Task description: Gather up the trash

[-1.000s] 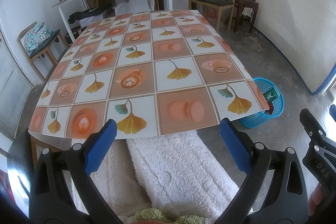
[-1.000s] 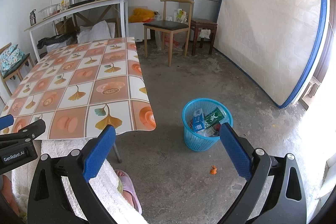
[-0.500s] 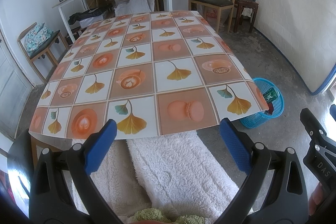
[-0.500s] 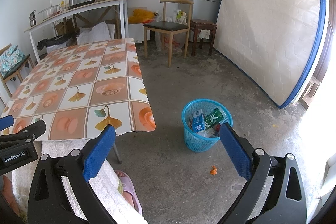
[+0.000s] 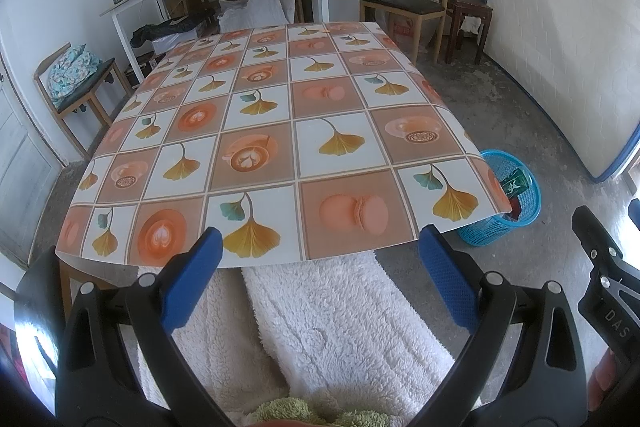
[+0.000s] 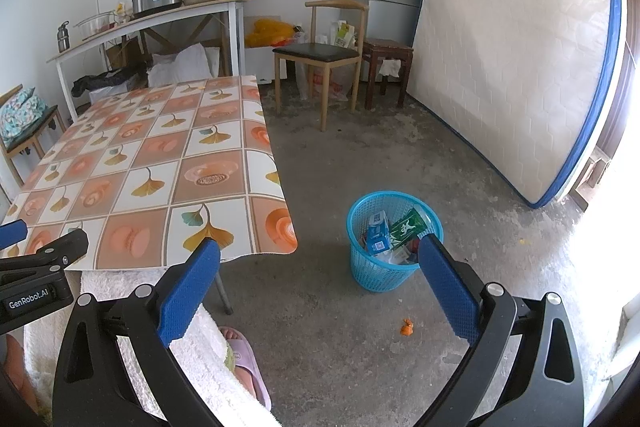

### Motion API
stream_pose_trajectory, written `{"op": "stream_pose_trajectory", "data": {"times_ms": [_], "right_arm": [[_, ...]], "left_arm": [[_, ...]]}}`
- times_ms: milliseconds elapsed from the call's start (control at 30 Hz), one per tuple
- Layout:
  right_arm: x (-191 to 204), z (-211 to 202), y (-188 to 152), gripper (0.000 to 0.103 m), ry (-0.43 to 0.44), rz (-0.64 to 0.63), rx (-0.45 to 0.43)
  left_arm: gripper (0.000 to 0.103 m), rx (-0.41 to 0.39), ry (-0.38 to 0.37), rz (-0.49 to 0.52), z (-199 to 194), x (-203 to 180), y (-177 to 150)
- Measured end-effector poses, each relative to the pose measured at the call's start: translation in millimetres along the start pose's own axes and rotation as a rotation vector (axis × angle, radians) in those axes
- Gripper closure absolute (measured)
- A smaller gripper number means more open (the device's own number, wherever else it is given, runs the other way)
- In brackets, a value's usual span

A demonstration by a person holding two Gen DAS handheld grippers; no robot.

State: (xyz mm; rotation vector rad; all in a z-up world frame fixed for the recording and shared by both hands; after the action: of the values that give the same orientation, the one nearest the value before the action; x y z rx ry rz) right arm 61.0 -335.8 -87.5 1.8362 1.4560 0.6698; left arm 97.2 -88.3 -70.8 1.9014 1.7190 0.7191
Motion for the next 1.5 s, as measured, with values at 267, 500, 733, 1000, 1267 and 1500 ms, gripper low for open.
{"op": "stream_pose_trajectory", "data": {"times_ms": [267, 500, 733, 1000, 1267, 1500], "right_arm": [[1.0, -1.4, 0.0, 0.007, 0.001, 0.001, -0.003], [0.8, -0.9, 0.5, 0.007, 0.002, 0.0, -0.003], [2.0, -1.4, -0.2, 0.007, 0.0, 0.0, -0.005], [2.4, -1.6, -0.5, 0.007, -0.001, -0.001, -0.005], [2.5, -1.3, -0.3, 0.007, -0.002, -0.001, -0.006], [2.9, -1.0, -0.5, 0.007, -0.002, -0.001, -0.005]], "left_arm": [[0.009, 0.001, 0.0, 0.0, -0.2, 0.3, -0.2], [0.009, 0.001, 0.0, 0.0, -0.3, 0.3, -0.4], [0.009, 0.002, -0.001, 0.0, -0.8, 0.9, -1.4], [0.009, 0.002, -0.001, -0.001, -0.7, 0.9, -1.2], [0.009, 0.003, -0.001, -0.001, -0.7, 1.1, -1.2], [0.009, 0.003, -0.002, -0.001, -0.6, 1.4, -1.1]]}}
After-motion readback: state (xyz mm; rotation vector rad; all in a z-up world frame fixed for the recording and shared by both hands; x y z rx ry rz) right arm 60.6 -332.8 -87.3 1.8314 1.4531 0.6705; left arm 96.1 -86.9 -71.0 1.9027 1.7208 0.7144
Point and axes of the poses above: each gripper's, at about its wrist camera, not at the fingertips, and z roughly the way its jaws point, x to its left, y to its top, the point moved 10 cm from there along z, roughly the way its jaws point
